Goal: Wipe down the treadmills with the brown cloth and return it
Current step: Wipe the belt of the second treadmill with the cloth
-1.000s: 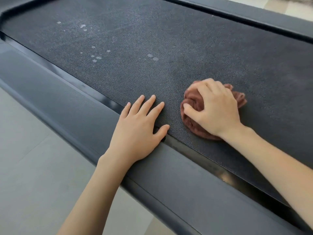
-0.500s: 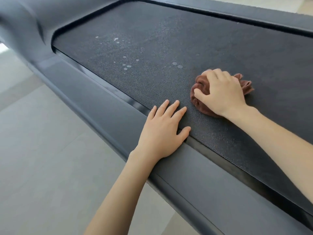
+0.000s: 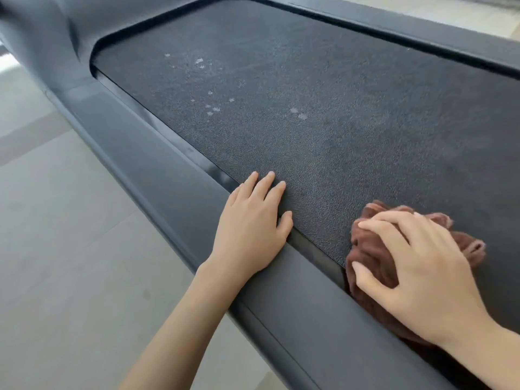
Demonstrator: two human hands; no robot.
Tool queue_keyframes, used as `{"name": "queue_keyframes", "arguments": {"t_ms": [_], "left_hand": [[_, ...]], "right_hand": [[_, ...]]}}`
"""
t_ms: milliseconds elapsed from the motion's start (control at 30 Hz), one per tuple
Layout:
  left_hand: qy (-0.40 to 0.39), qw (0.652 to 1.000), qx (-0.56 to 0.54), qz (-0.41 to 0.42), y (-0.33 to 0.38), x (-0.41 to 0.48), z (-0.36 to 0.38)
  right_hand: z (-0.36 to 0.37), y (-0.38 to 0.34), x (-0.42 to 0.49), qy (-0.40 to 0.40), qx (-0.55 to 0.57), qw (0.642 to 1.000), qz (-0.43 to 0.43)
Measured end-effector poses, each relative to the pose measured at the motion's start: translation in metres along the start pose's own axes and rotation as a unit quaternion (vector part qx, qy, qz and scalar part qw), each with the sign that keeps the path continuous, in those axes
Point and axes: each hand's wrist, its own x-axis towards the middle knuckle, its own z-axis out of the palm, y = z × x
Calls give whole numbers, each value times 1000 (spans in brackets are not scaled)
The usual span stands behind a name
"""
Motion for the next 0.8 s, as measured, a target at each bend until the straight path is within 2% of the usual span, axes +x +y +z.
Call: {"name": "queue_keyframes", "arguments": {"t_ms": [133,267,367,633,800], "left_hand": [[0,1000,3,-10,0,0,-2],[-10,1000,13,-4,4,-2,-4],[-13,1000,14,0,3,-1,-3],[-27,1000,7,-3,3,-3,-2],[-48,997,22,50,4,-2,-4]], "right_hand": [[27,-7,77,5,-10,999,-34],[52,-10,161,-10,-25,999,-22],[62,-12,182,-6,-33,999,-13],[12,22,70,-28,25,994,-98],[-17,61,-6,-28,47,992,-114]]}}
